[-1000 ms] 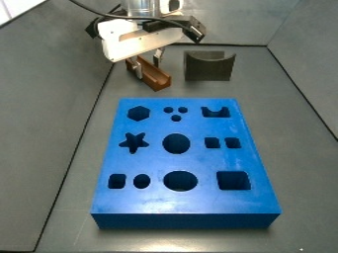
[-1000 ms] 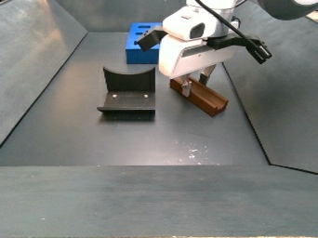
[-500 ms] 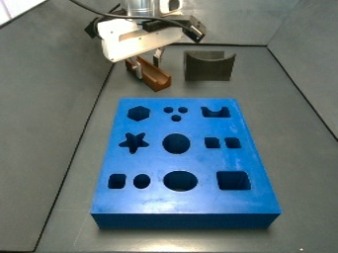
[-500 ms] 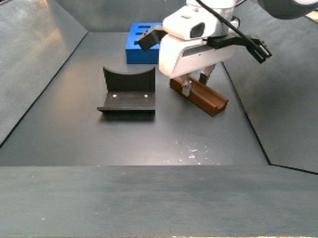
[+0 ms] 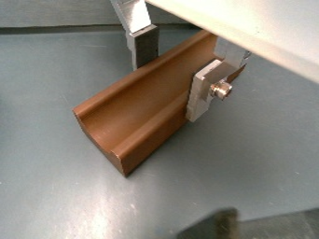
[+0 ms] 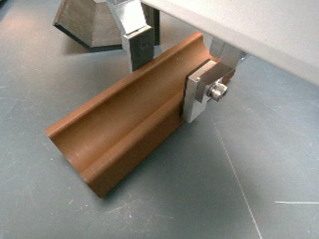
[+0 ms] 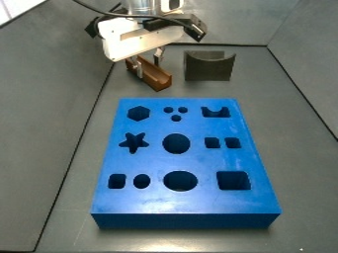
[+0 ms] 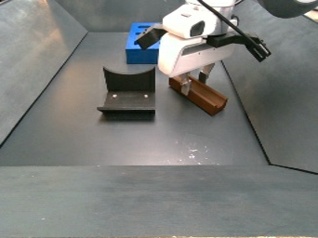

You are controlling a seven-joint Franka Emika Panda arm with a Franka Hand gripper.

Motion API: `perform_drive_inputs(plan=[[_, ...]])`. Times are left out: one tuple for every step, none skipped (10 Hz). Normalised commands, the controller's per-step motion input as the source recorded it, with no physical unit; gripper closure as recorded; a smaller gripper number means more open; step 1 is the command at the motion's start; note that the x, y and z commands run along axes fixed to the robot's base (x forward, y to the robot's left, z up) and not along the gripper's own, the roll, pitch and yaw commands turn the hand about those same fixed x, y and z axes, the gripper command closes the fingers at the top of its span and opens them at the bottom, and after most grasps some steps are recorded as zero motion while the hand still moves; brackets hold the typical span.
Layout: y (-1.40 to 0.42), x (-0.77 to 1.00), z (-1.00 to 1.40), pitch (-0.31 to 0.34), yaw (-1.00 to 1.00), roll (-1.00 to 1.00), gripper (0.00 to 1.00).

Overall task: Pick up the arch object. Move up. Place the arch object on the fixture. Regrasp the arch object. Move to above the board. Insert the arch object.
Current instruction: Pick up the arch object, then move up, then place the arch object on the fixture.

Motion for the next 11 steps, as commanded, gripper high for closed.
perform_drive_inputs(plan=[[0.0,0.0,0.0,0.0,0.0,0.0,1.0],[0.0,0.0,0.0,0.0,0.0,0.0,1.0],[0.0,0.0,0.83,0.0,0.0,0.0,1.0],[-0.06,-0.02,0.8,0.015,-0.03,-0.01,1.0],[-0.05,-0.02,0.7,0.037,-0.03,0.0,1.0],[-0.02,-0.01,0.58,0.052,-0.03,0.01,1.0],[-0.01,-0.01,0.44,0.058,-0.03,0.02,1.0],[0.0,-0.02,0.24,0.05,-0.02,0.03,1.0],[0.0,0.0,1.0,0.0,0.0,0.0,1.0],[0.0,0.01,1.0,-0.012,0.0,0.01,1.0],[0.0,0.0,1.0,0.018,0.0,0.01,1.0]])
